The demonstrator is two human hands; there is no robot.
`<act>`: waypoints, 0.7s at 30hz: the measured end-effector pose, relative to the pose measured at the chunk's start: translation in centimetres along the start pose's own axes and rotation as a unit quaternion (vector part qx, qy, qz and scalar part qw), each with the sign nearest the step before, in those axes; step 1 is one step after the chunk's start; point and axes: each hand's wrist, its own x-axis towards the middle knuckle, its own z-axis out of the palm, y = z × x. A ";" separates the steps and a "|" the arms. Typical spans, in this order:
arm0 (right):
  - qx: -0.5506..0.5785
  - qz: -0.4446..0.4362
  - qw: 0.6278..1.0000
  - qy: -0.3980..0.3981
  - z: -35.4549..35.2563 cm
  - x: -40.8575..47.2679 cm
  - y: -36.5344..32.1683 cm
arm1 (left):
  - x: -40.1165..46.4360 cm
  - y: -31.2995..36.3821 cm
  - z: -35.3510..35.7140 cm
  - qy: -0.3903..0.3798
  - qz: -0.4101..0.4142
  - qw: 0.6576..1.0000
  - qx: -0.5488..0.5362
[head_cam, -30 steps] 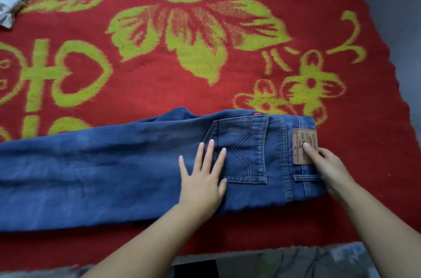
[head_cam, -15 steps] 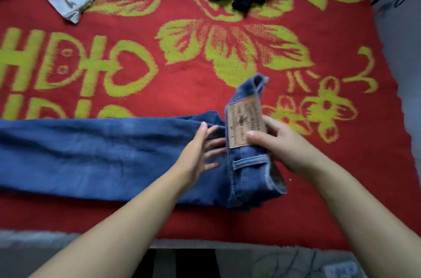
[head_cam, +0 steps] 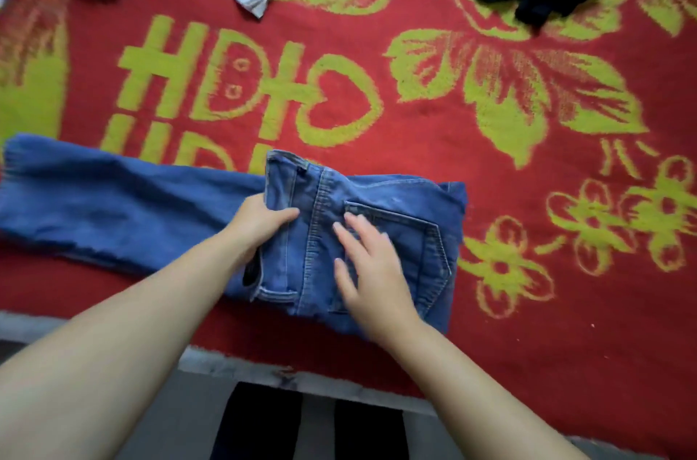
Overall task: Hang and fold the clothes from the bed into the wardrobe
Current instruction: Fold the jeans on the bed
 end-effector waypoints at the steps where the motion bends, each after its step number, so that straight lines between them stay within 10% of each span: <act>1: -0.084 0.008 0.996 0.028 -0.3 -0.1 1.4 | 0.7 -0.6 -0.5 0.012 -0.003 0.999 0.037; 5: -0.315 0.057 0.926 -0.198 -0.5 -0.3 7.5 | 0.6 -2.9 1.2 0.181 0.109 0.925 0.317; 7: -0.308 0.043 0.923 -0.226 -0.1 -0.2 8.5 | -0.1 -4.3 2.8 0.134 0.164 0.896 0.390; 10: -0.253 0.005 0.966 -0.061 -0.7 -0.5 8.1 | 0.2 -6.5 3.3 0.054 0.064 0.908 0.409; 13: -0.102 0.222 0.959 0.141 -2.2 -2.0 8.9 | 0.9 -6.7 2.8 0.040 0.053 0.907 0.416; 16: 0.236 0.442 0.861 0.084 -3.1 -2.4 9.3 | 0.3 -6.3 2.8 0.070 0.081 0.904 0.414; 21: 0.364 0.376 0.847 0.092 -5.8 0.3 4.2 | -3.7 -6.4 3.2 0.026 0.162 0.946 0.279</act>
